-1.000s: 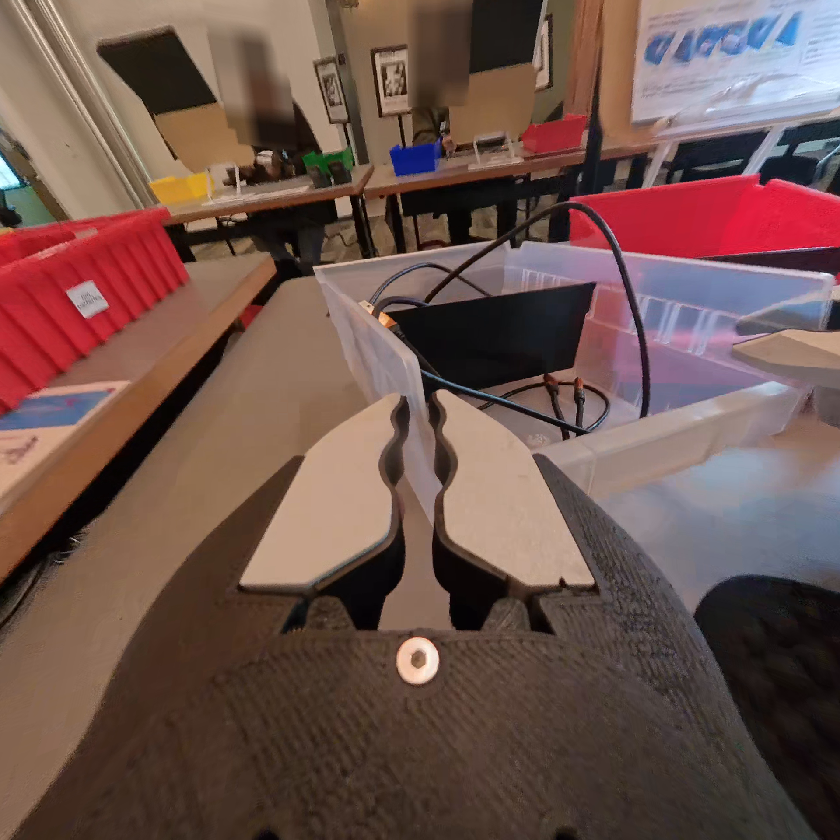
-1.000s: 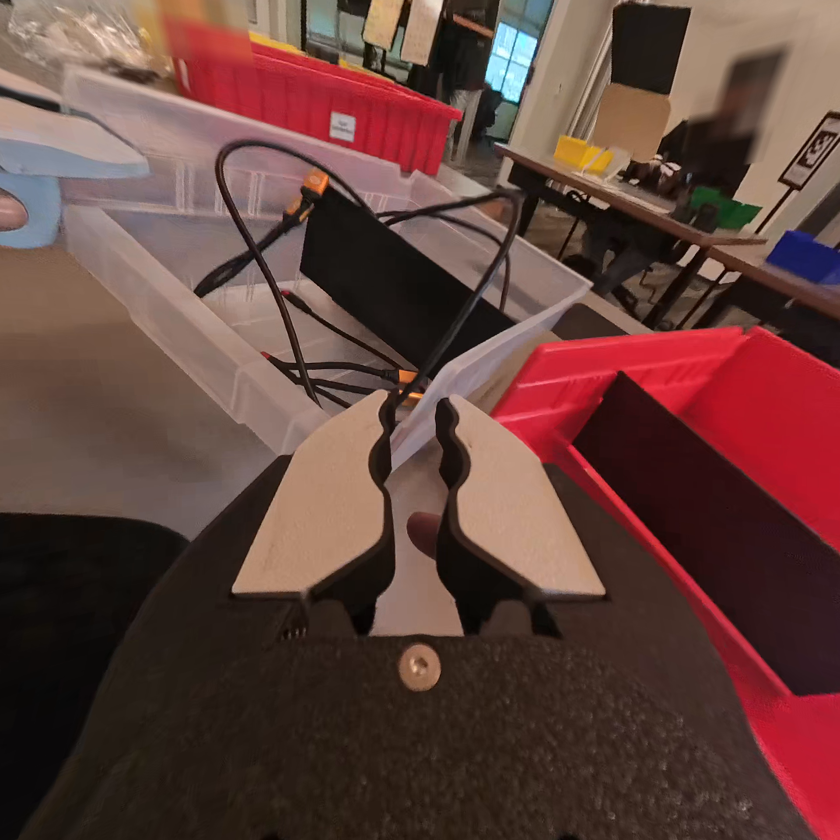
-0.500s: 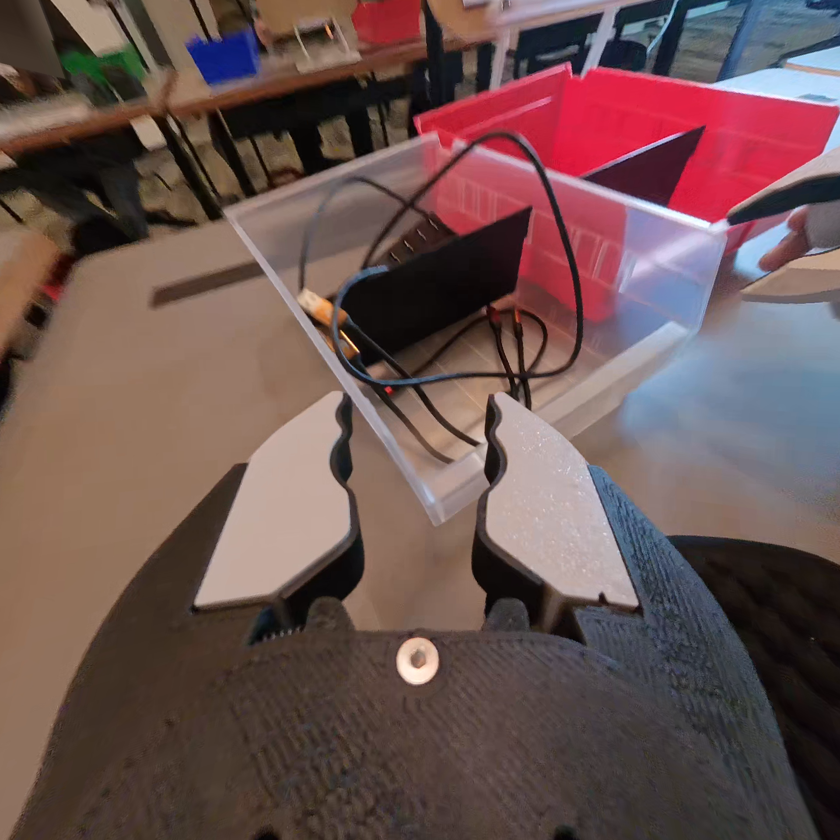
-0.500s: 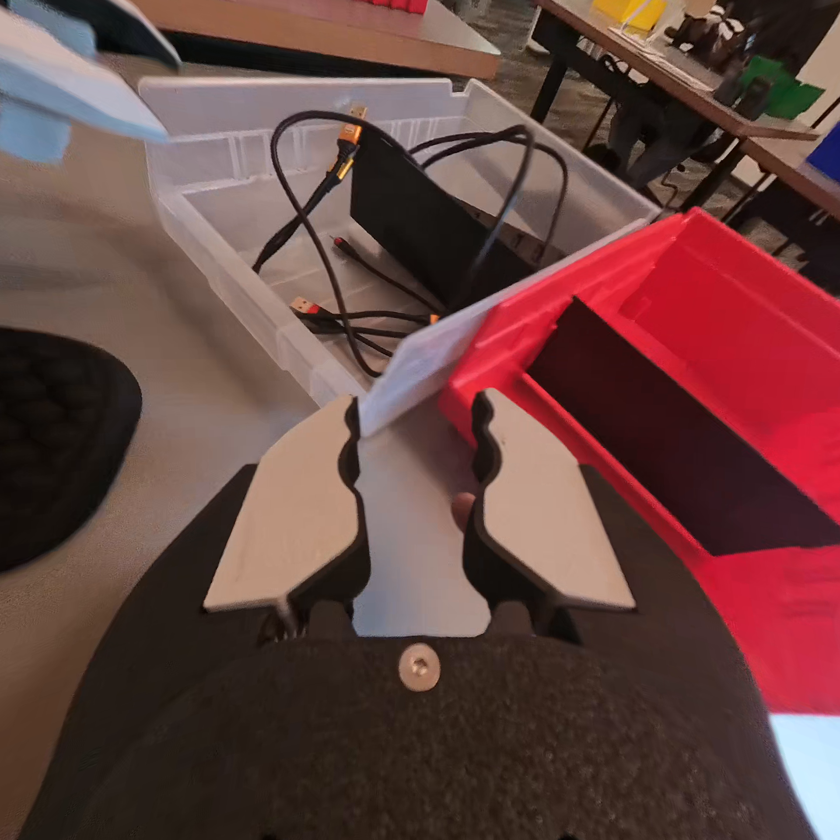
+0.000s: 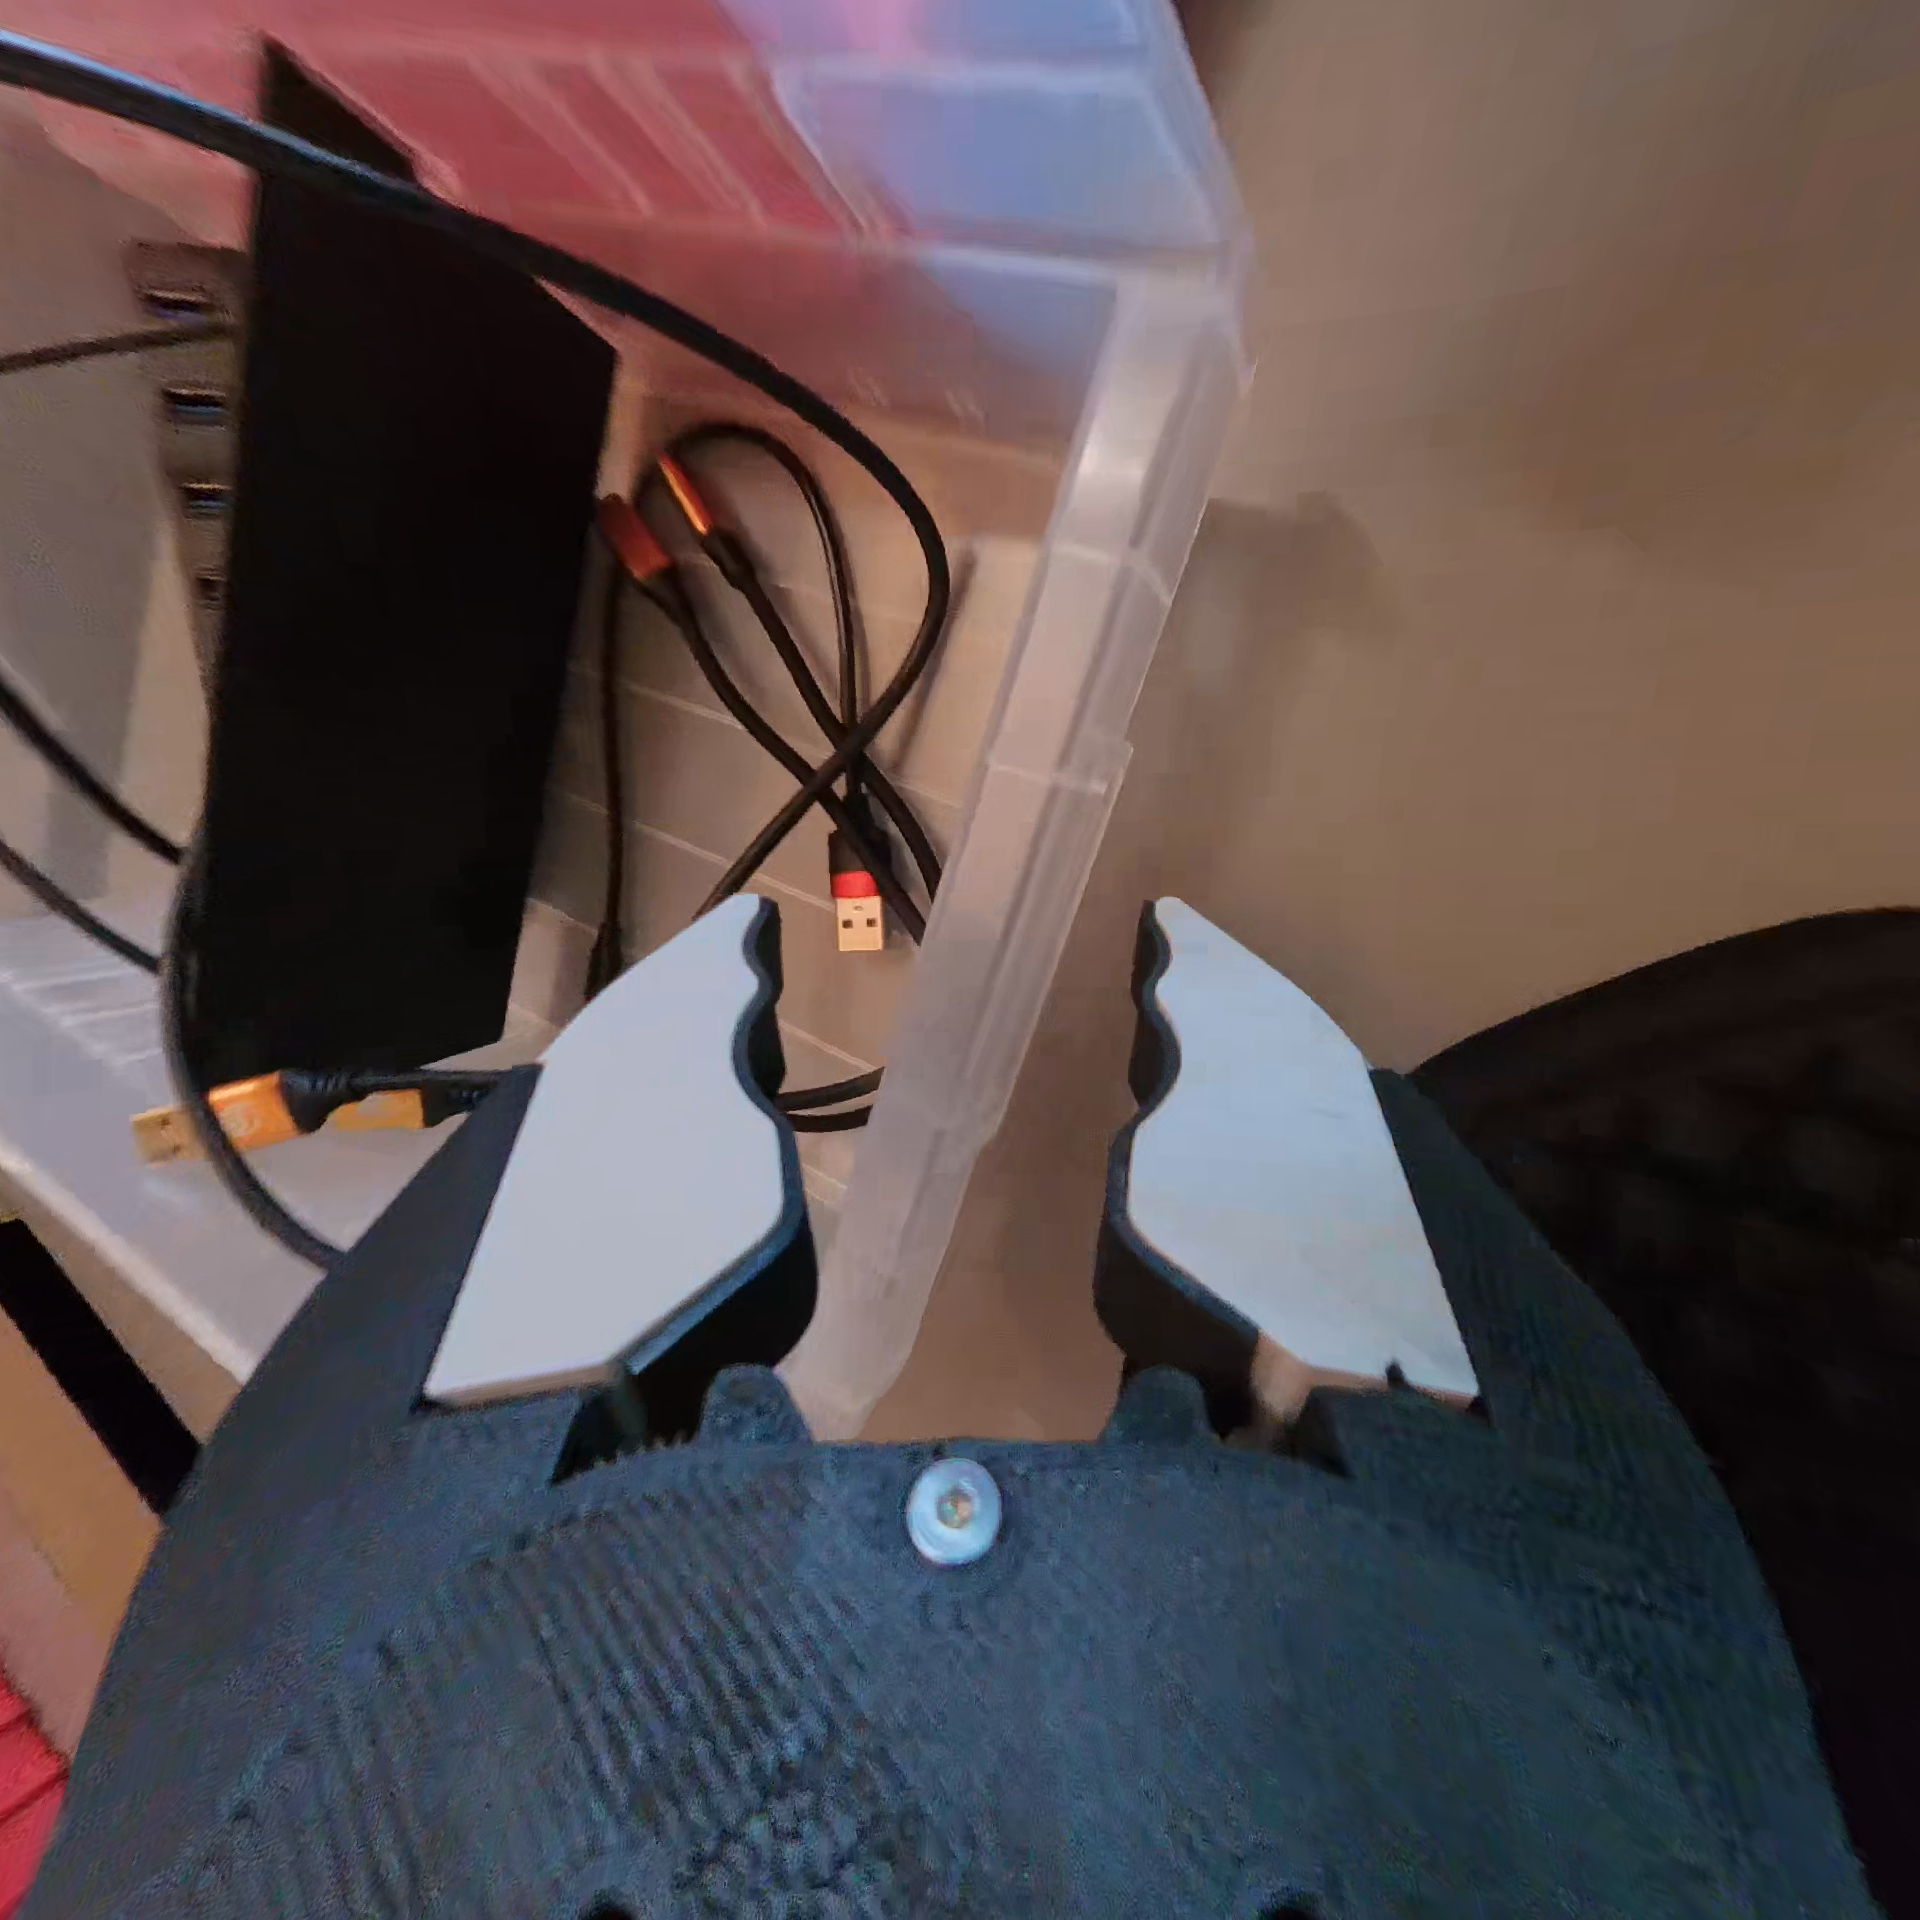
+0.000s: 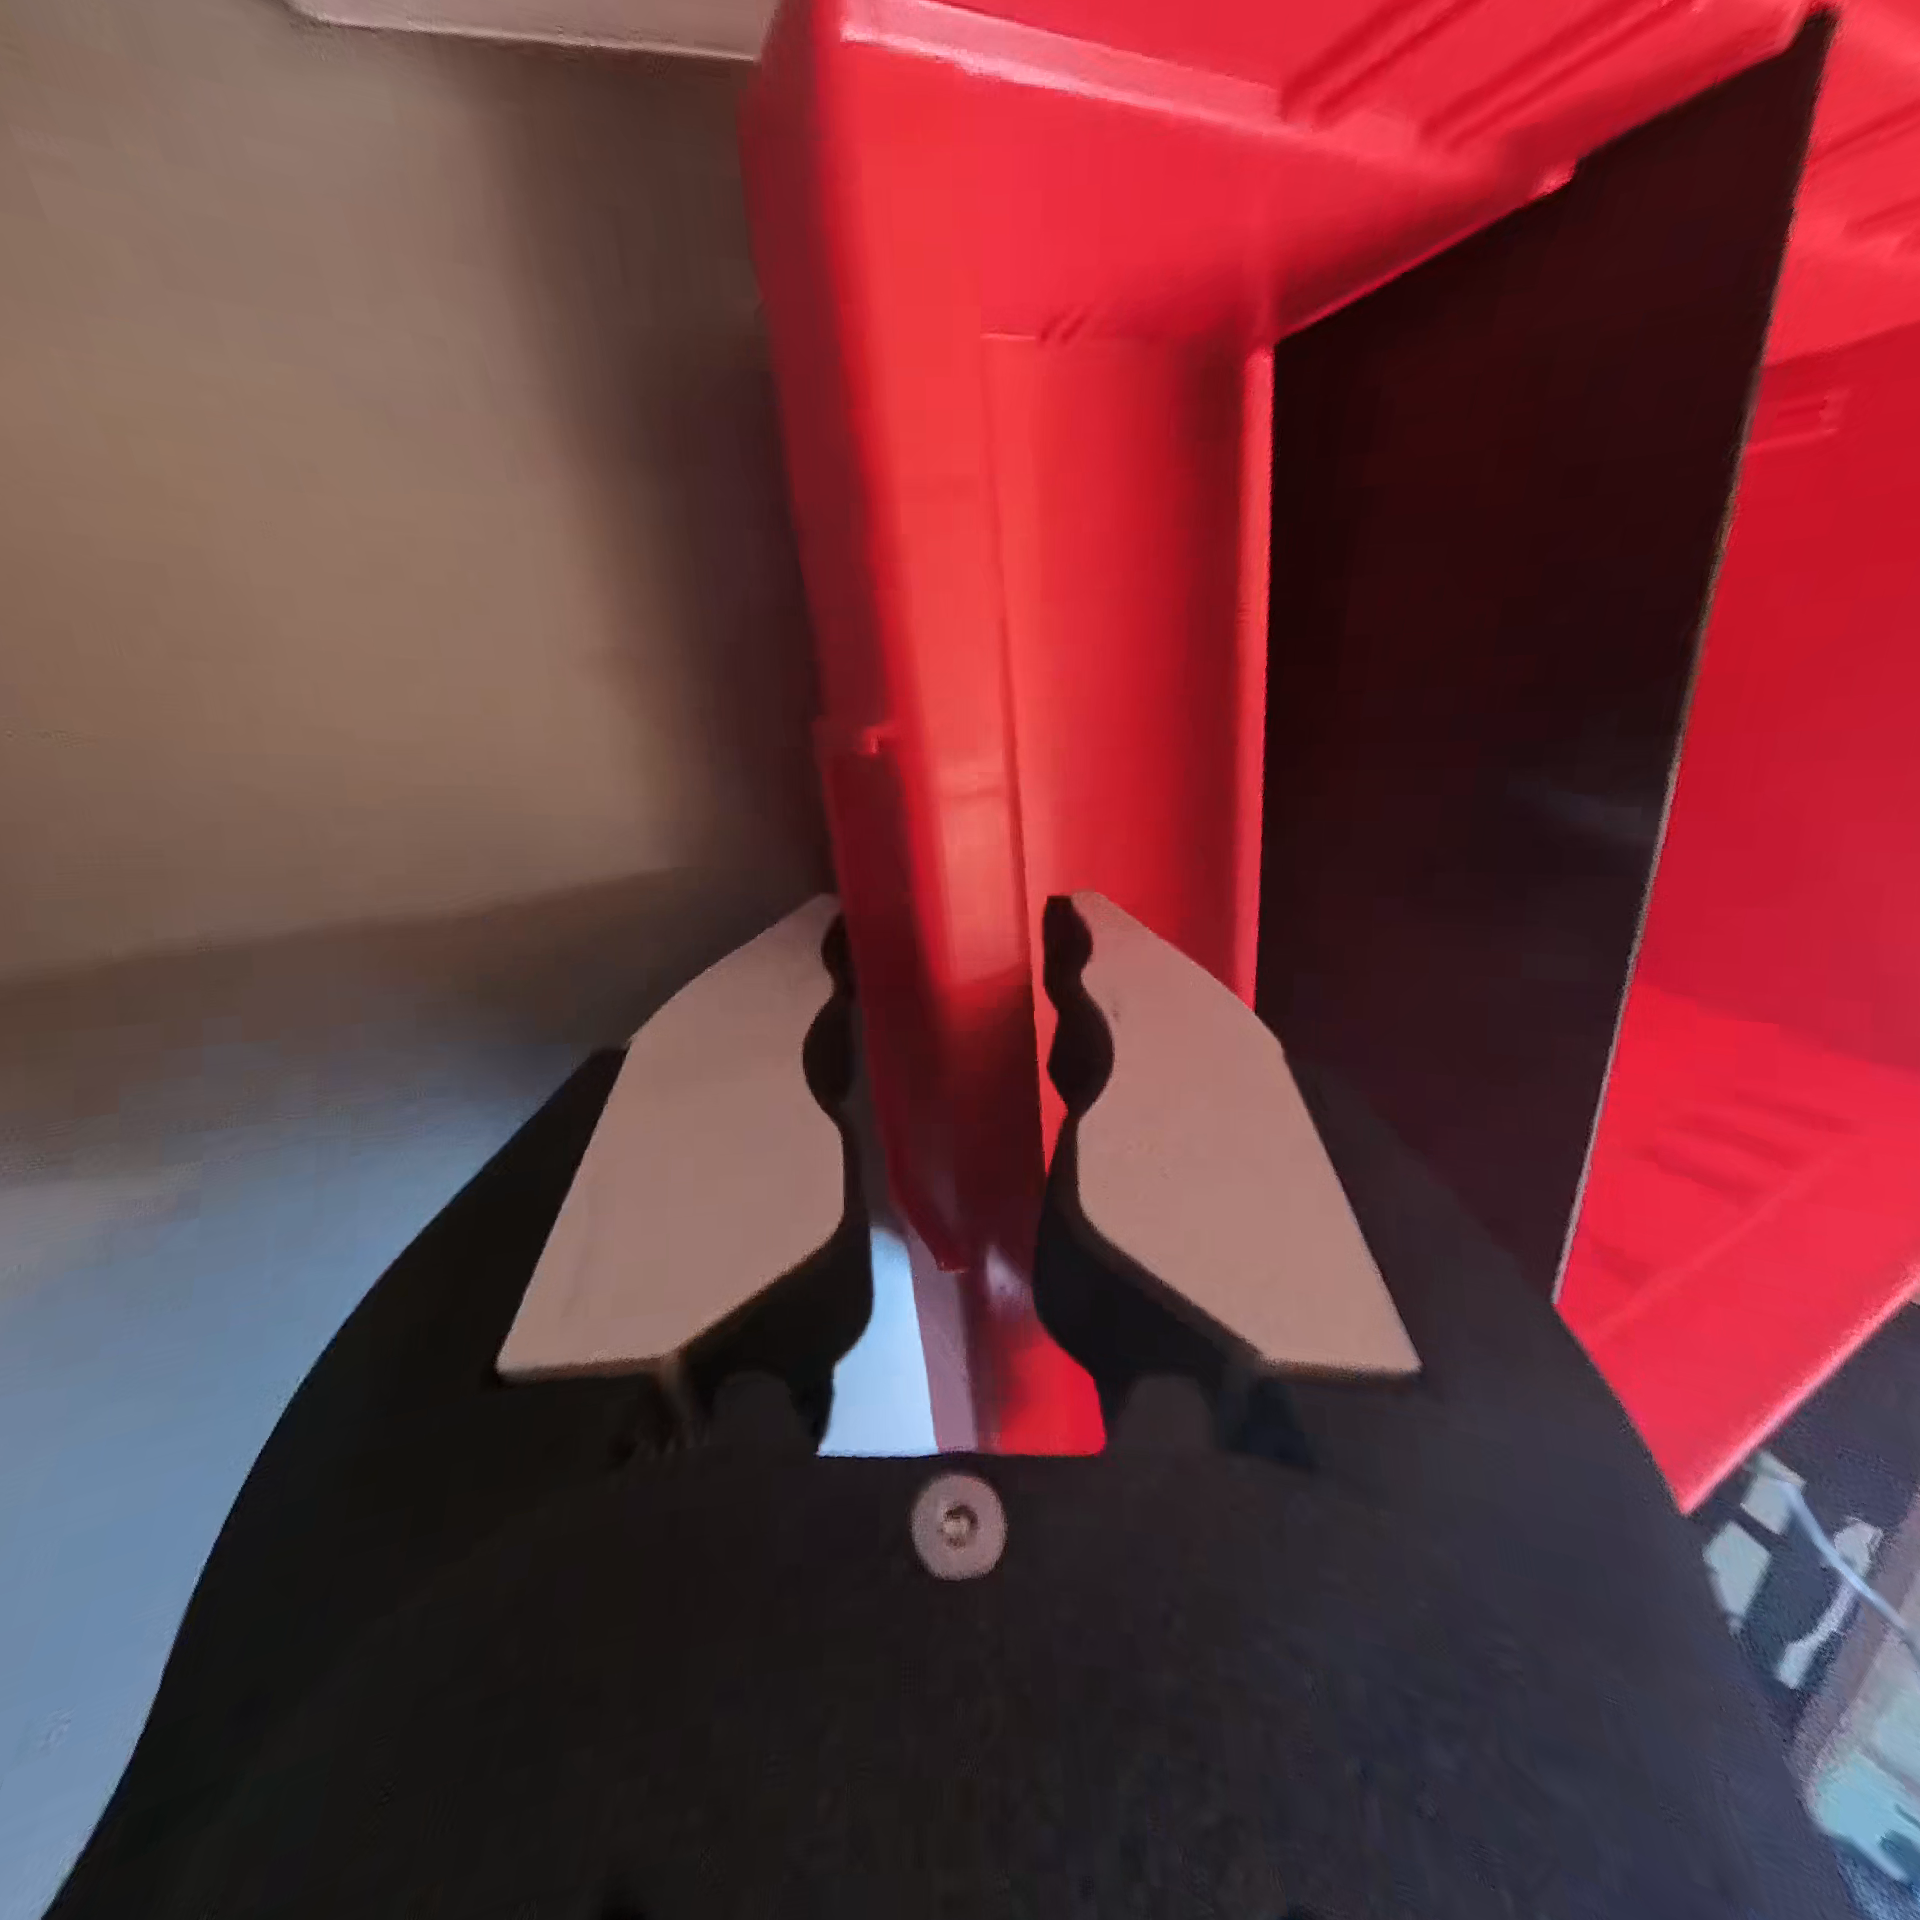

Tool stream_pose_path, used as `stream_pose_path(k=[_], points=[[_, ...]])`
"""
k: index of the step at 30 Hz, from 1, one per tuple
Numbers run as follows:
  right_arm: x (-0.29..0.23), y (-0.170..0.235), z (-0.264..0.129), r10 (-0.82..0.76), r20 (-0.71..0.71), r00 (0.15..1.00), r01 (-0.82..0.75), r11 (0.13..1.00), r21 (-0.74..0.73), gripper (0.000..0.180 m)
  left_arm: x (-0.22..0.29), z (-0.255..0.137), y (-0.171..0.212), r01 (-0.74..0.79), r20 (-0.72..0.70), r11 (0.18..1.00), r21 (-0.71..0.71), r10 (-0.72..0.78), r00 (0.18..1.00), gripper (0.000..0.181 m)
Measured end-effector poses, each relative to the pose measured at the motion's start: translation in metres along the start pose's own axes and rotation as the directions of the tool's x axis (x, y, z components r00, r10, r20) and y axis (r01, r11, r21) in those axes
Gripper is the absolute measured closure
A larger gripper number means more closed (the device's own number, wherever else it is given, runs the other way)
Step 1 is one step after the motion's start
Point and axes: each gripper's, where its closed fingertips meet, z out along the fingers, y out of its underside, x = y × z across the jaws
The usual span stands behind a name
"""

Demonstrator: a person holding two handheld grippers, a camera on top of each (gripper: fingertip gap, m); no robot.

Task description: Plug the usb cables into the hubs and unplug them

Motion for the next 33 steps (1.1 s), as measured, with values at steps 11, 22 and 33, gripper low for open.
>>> stream_pose_path(k=[11,22,33], points=[[-0.089,0.114,-0.099,0.19,-0.193,0.963,-0.196,0.98,-0.014,0.148,0.016,0.023,-0.007,-0.086,0.082,0.994,0.071,0.08,0.993,0.148],[-0.036,0.22,-0.089,0.156,-0.295,0.943,-0.202,0.971,-0.13,0.149,-0.014,0.037,-0.011,-0.068,0.118,0.991,0.114,0.054,0.992,0.146],[-0.011,0.138,-0.136,0.545,-0.169,0.821,-0.419,0.778,0.468,0.123,-0.055,-0.011,-0.036,0.238,-0.015,0.884,0.403,-0.254,0.967,0.141]])
